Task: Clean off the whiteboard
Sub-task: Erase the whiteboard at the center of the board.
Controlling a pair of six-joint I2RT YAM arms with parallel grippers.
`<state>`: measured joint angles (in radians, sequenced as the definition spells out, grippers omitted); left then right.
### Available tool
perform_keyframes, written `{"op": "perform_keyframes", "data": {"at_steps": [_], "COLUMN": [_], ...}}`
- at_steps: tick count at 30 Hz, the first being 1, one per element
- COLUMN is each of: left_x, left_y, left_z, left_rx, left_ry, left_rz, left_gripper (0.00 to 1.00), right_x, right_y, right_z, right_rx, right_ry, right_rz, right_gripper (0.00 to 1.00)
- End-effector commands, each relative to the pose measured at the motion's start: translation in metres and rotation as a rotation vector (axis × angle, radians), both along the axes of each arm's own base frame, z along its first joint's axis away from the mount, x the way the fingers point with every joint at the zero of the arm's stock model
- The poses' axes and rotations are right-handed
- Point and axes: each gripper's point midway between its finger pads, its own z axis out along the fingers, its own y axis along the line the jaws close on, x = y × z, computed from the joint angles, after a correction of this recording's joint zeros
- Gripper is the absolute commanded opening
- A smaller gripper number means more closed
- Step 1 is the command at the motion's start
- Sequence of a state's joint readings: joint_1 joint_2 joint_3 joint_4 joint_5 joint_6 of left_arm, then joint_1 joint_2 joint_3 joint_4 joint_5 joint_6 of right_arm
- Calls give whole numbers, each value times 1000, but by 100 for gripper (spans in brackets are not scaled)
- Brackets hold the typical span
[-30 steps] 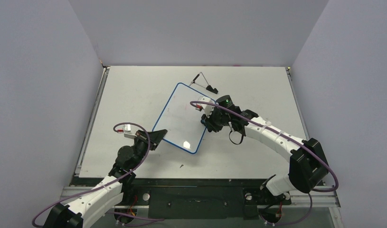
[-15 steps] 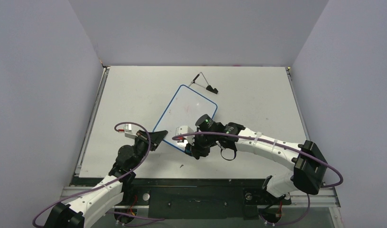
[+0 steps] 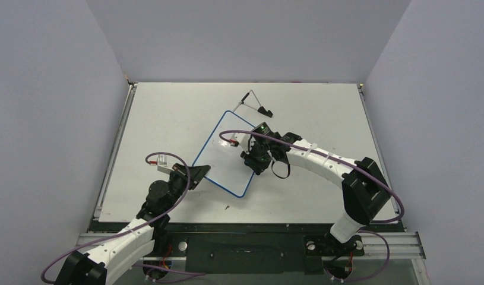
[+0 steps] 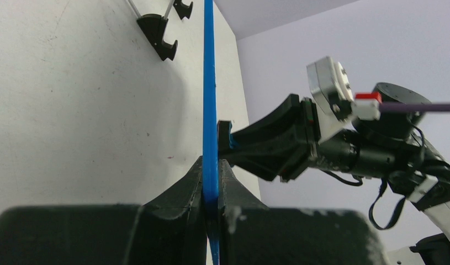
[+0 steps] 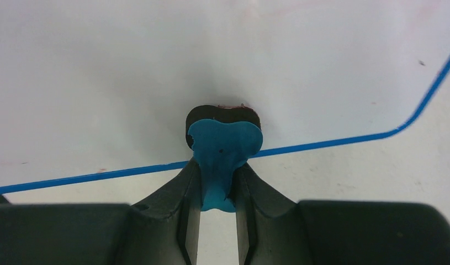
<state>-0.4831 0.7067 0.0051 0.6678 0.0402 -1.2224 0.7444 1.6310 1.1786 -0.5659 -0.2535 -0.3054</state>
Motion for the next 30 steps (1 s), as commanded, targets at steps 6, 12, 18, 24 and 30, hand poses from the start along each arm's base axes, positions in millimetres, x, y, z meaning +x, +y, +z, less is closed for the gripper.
{"op": "perform_keyframes", "data": {"at_steps": [6,12,18,24,30], "left_x": [-21,-21,-23,-27,-25], "left_y": [-11,-11,-14,-21,-24], "left_z": [71,66,65,67,63], "left_rx": [-224,-215,-213,-201,-178], "left_ry": [-218,-209,-211,-222,-222], "left_rz": [-114,-114,-136,-181,-196], "left_gripper": [0,0,0,0,0], "right_x": [-28,-98,-26,77,65], "right_y": [20,58,30,-45,-27], "right_z": [2,31,14,3,17], "right_rx": [45,190,114,-4,79], "right_ry": [-5,71,9,-90,-48], "right_rz": [84,301,65,-260,-193], "right_gripper": [0,0,0,0,0]}}
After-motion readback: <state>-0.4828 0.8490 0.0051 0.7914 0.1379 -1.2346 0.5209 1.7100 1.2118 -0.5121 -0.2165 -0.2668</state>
